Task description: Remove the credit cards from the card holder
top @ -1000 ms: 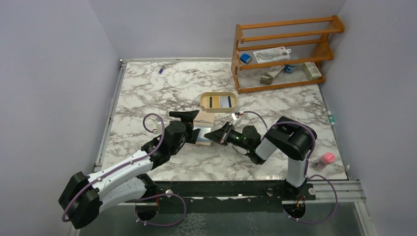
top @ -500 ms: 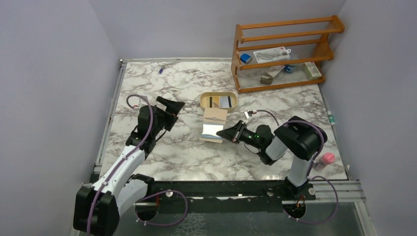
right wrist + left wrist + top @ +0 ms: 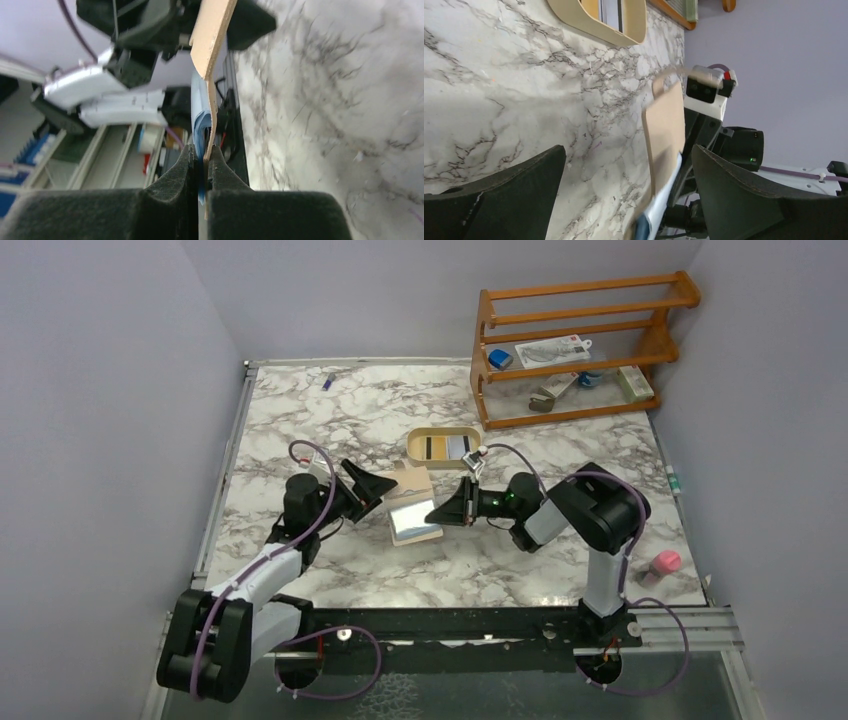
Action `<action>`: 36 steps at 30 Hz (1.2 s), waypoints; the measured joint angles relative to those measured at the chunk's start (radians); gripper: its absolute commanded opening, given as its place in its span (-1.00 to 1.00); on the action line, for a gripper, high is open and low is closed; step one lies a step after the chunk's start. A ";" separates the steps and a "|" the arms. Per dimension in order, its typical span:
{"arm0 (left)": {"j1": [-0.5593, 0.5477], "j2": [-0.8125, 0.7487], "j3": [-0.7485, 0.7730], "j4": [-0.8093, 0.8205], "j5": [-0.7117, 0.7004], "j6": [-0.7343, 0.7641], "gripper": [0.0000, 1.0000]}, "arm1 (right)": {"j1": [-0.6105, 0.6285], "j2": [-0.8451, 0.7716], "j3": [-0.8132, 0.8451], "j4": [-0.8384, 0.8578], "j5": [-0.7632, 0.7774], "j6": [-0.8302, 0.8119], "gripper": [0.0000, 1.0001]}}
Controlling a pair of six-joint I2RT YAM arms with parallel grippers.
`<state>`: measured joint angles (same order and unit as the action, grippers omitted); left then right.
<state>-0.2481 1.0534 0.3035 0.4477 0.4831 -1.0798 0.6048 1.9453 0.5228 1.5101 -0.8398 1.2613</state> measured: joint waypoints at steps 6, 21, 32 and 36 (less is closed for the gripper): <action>0.063 0.072 -0.011 0.092 0.053 0.005 0.92 | -0.005 -0.099 -0.008 -0.122 -0.246 -0.135 -0.98; 0.084 0.108 0.093 0.190 0.205 0.027 0.61 | -0.013 -0.237 0.050 -0.636 -0.444 -0.504 -0.98; 0.086 -0.070 0.058 0.198 0.253 0.054 0.70 | -0.012 -0.194 0.048 -0.532 -0.469 -0.420 -0.98; 0.089 -0.162 0.030 0.196 0.253 0.111 0.69 | -0.012 -0.149 0.044 -0.381 -0.485 -0.312 -0.98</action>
<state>-0.1593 0.8917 0.3336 0.6434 0.7361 -0.9684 0.5926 1.7966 0.5671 1.1290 -1.3247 0.9493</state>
